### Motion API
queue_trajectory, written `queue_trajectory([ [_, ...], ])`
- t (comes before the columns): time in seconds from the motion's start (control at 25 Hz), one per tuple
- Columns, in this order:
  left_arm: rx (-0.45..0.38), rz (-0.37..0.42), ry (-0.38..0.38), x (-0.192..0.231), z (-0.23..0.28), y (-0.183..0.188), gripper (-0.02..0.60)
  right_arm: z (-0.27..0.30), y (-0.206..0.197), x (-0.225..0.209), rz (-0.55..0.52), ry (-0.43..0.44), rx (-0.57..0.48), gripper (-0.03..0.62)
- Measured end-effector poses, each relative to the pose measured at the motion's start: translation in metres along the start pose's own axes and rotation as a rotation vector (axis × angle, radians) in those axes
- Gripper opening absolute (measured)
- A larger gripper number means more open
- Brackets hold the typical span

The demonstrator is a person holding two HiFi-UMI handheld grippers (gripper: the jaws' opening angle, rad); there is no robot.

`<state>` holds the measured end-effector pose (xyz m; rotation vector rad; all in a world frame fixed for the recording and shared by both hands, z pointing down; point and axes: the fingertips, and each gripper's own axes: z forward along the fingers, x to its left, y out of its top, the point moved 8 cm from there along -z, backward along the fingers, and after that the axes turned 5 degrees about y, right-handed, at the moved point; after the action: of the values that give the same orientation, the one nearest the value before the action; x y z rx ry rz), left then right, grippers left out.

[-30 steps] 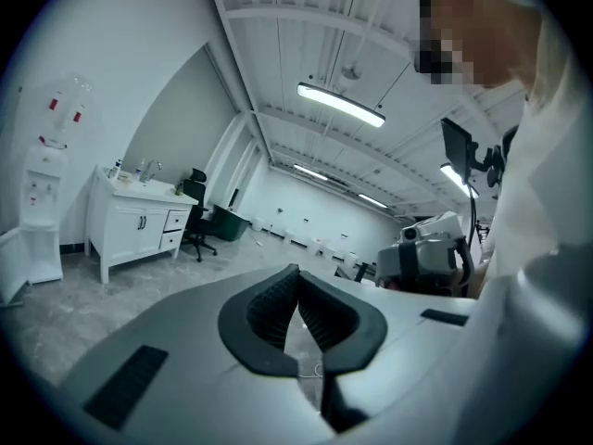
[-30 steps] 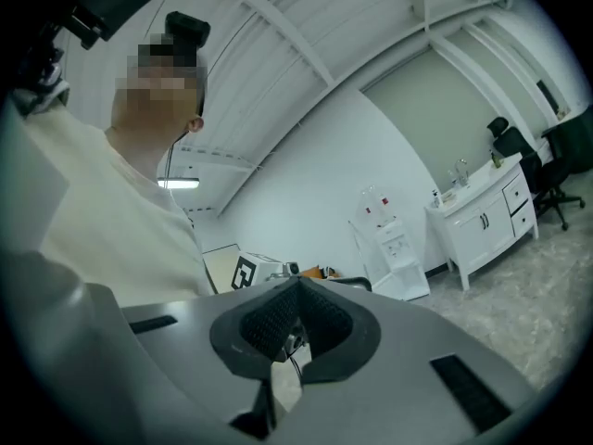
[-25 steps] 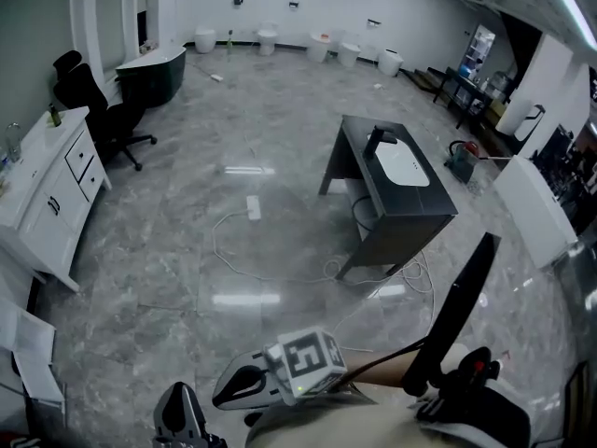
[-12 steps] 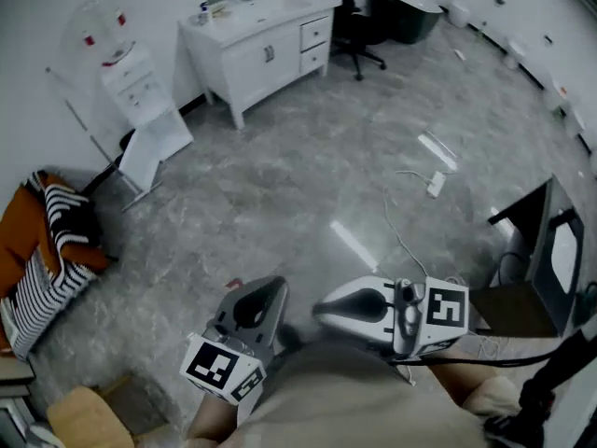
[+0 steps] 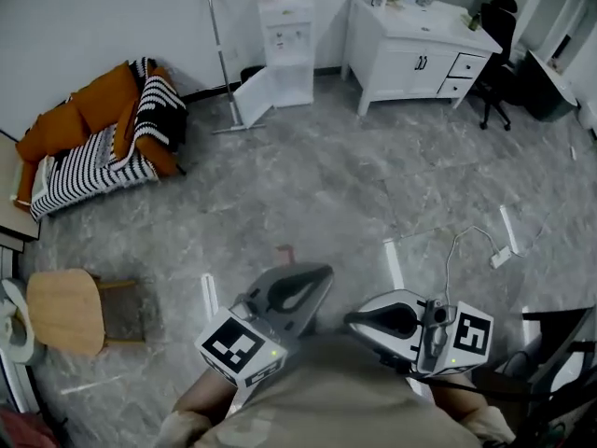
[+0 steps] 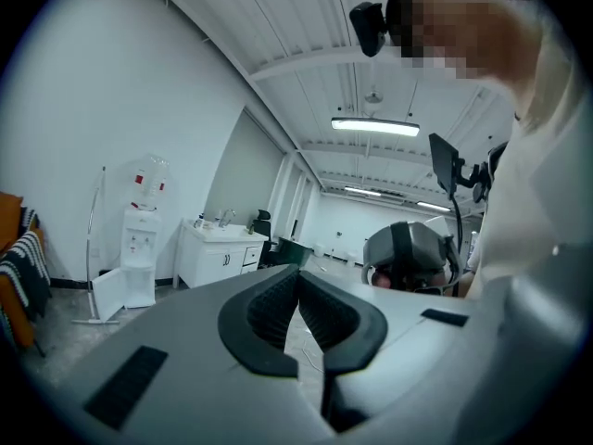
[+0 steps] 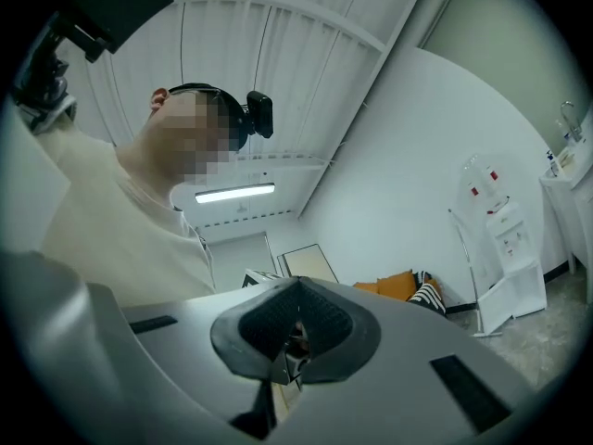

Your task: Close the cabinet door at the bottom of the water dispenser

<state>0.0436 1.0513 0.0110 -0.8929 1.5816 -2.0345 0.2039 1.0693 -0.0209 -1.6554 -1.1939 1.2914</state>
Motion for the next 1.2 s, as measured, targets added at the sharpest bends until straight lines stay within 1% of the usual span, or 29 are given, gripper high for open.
queue_trajectory([
  [0.16, -0.009, -0.008, 0.044, 0.014, -0.009, 0.007, -0.009, 0.014, -0.002, -0.009, 0.030, 0.021, 0.017, 0.015],
  [0.32, -0.017, -0.006, 0.096, 0.012, -0.003, 0.005, -0.008, 0.003, -0.006, -0.021, 0.047, 0.025, 0.034, 0.015],
  [0.48, -0.006, -0.022, 0.184, 0.011, 0.022, 0.012, -0.008, -0.021, 0.006, -0.042, 0.055, 0.017, 0.025, 0.015],
  [0.6, -0.006, -0.015, 0.225, 0.003, 0.050, 0.022, -0.009, -0.050, 0.022, -0.056, 0.067, 0.017, 0.001, 0.015],
  [0.76, -0.014, 0.005, 0.239, -0.013, 0.094, 0.032, -0.009, -0.089, 0.041, -0.077, 0.074, 0.025, -0.010, 0.015],
  [0.88, -0.012, 0.016, 0.223, -0.029, 0.125, 0.032, -0.008, -0.117, 0.049, -0.093, 0.083, 0.046, -0.008, 0.015],
  [1.04, 0.035, 0.038, 0.221, -0.052, 0.160, 0.029, -0.008, -0.153, 0.057, -0.106, 0.120, 0.066, -0.026, 0.015],
  [1.12, 0.049, 0.069, 0.246, -0.056, 0.170, 0.034, -0.009, -0.161, 0.060, -0.117, 0.141, 0.079, -0.032, 0.015],
  [1.2, 0.051, 0.078, 0.293, -0.060, 0.175, 0.037, -0.008, -0.167, 0.063, -0.126, 0.164, 0.107, -0.031, 0.015],
])
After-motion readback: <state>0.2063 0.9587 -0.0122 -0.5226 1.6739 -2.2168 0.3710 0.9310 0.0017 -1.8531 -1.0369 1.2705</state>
